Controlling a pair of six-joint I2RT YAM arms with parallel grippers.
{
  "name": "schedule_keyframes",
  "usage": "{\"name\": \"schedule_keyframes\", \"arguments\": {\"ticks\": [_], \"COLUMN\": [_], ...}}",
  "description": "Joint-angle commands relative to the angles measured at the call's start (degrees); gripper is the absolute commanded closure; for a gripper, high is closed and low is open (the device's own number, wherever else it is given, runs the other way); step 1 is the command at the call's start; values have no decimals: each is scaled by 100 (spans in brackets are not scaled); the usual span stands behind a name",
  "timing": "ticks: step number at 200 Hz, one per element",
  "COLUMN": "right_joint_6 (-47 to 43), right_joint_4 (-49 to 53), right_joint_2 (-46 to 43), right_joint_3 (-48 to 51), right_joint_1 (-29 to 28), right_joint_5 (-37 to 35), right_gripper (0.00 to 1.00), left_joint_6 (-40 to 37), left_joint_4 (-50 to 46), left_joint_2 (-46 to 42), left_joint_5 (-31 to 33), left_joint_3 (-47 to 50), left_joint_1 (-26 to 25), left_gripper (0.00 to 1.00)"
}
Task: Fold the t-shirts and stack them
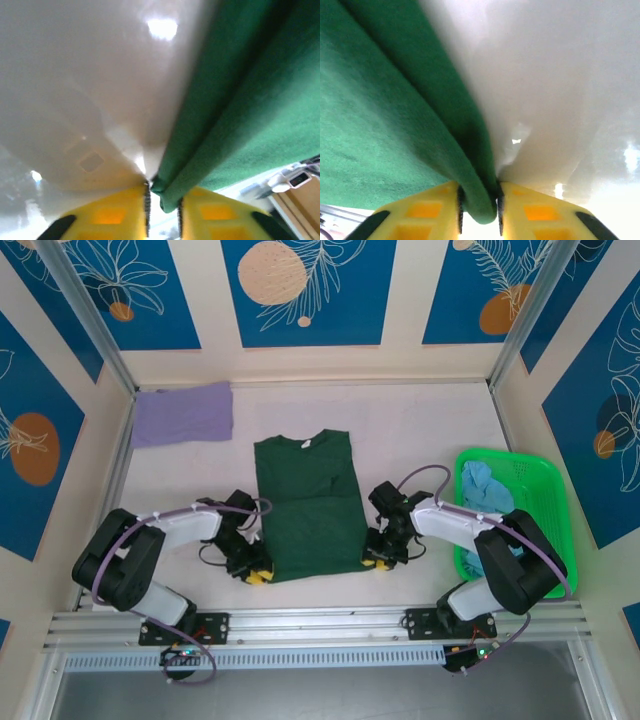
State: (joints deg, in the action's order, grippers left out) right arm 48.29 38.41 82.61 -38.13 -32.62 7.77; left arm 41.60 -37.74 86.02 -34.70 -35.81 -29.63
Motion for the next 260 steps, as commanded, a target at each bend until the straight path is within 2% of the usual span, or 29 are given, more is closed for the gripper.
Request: {"name": "schedule_keyframes", "arguments": {"ticks": [1, 5, 28, 46, 64, 94, 118, 157, 181, 198, 233, 260], "right_joint_6": [-37, -31, 64, 200, 476, 1296, 2064, 2772, 2661, 2457, 1977, 1813], "right_joint_4": [193, 199, 272, 392, 434, 579, 740, 1049, 1460, 1688, 1973, 2348], "right_joint_2": [163, 154, 33, -40, -209, -791, -1339, -1898, -2006, -2003, -1739, -1090], "right_joint_3": [110, 89, 16, 14, 89, 214, 314, 186, -267, -654, -1445, -2164], "right_joint_1": [-10, -14, -34, -64, -332, -1133, -1735, -2218, -2105, -1819, -642, 223], "right_joint_5": [-74, -66, -47, 37, 208, 397, 330, 168, 7, -2, 284, 645], "right_gripper": [85, 88, 100, 100, 100, 100, 100, 100, 100, 100, 100, 100], "left_joint_6": [207, 208, 52, -193, -455, -758, -806, -738, -633, -571, -266, 23], "left_joint_4": [161, 118, -254, -592, -1108, -1963, -2317, -2546, -2514, -2484, -2199, -1948], "left_joint_2": [99, 93, 83, 60, -144, -967, -1377, -1847, -1918, -1808, -1390, -887], "left_joint_5": [592, 672, 1029, 1089, 1052, 708, 36, -423, -401, -208, 122, 366], "left_joint_3": [-151, -196, -489, -614, -657, -609, -452, -635, -1037, -1487, -2419, -3068], "left_joint_1": [-87, -83, -85, -91, -101, -135, -138, -147, -127, -55, 248, 494], "left_gripper": [95, 100, 100, 100, 100, 100, 100, 100, 100, 100, 100, 100]}}
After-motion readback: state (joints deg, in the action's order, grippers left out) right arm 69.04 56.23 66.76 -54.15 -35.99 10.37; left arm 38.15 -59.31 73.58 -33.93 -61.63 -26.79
